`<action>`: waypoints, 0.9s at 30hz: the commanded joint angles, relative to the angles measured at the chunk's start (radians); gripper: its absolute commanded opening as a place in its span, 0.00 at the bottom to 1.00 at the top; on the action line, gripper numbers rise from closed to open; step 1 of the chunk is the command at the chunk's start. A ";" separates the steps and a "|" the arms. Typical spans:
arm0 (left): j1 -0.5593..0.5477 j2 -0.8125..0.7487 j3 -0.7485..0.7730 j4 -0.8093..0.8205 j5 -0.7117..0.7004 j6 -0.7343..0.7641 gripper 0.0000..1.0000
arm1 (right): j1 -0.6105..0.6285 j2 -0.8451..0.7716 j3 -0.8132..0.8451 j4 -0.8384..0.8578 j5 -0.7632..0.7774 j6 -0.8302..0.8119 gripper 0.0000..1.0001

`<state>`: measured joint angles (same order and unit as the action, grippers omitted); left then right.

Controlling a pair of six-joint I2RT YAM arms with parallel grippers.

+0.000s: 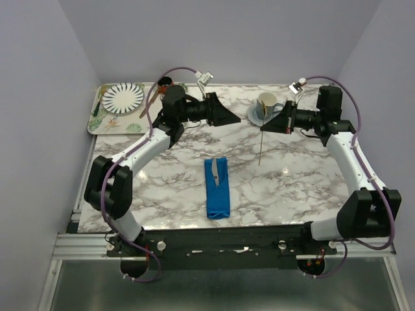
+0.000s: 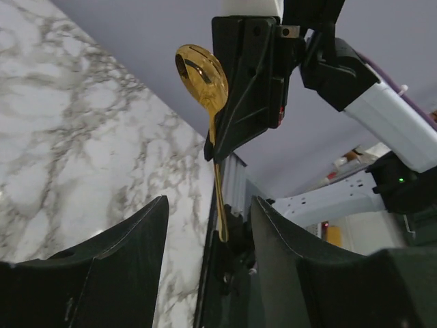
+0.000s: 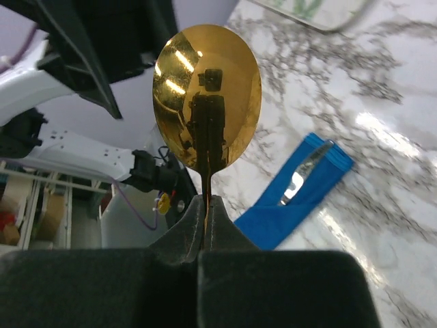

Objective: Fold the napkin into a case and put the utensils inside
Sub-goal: Pass from the right arm to the left

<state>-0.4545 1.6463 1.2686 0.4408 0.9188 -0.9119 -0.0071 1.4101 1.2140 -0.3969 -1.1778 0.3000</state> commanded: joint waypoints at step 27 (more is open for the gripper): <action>-0.108 0.043 -0.003 0.464 0.057 -0.303 0.28 | 0.213 -0.108 -0.117 0.647 -0.117 0.475 0.01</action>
<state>-0.5575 1.7042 1.2690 0.8833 0.9565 -1.2213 0.1890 1.3361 1.1202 0.1719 -1.2709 0.7300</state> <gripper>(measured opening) 0.338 0.016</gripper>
